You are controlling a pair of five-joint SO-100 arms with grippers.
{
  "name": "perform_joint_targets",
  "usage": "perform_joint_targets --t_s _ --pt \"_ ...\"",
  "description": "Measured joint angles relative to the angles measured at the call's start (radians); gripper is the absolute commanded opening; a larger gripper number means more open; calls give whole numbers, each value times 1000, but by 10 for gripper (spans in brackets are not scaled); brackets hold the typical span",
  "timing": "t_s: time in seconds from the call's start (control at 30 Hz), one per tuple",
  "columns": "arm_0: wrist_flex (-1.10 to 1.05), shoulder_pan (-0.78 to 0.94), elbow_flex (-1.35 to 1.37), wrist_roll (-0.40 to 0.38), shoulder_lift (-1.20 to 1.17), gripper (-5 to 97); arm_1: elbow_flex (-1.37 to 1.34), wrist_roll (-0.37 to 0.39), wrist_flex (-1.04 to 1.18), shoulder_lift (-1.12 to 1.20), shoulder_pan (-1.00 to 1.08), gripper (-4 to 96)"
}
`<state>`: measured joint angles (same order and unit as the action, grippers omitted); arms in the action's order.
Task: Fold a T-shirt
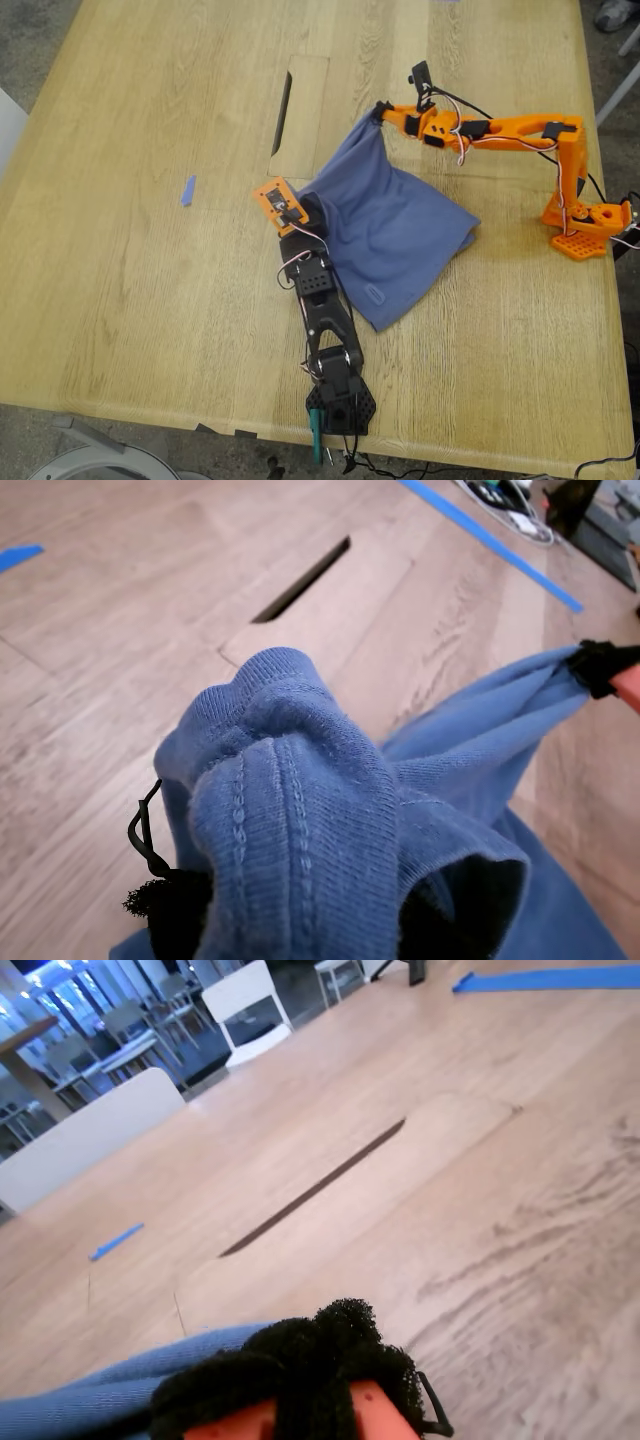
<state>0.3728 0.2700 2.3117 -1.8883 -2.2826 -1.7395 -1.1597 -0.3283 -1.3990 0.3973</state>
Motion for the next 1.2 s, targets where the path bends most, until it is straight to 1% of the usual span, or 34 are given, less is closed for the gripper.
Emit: perform_joint_targets --t_s 0.37,0.6,0.9,1.2 --pt "380 -101 0 0 -284 -2 -97 0 396 -305 -72 0" --pt "591 -160 -18 0 -400 -2 -278 0 565 -506 -144 0" --pt "696 -311 -37 5 -500 -2 -419 0 762 -727 -204 0" --pt "779 -535 -37 5 -643 -2 -500 0 942 -899 -245 0"
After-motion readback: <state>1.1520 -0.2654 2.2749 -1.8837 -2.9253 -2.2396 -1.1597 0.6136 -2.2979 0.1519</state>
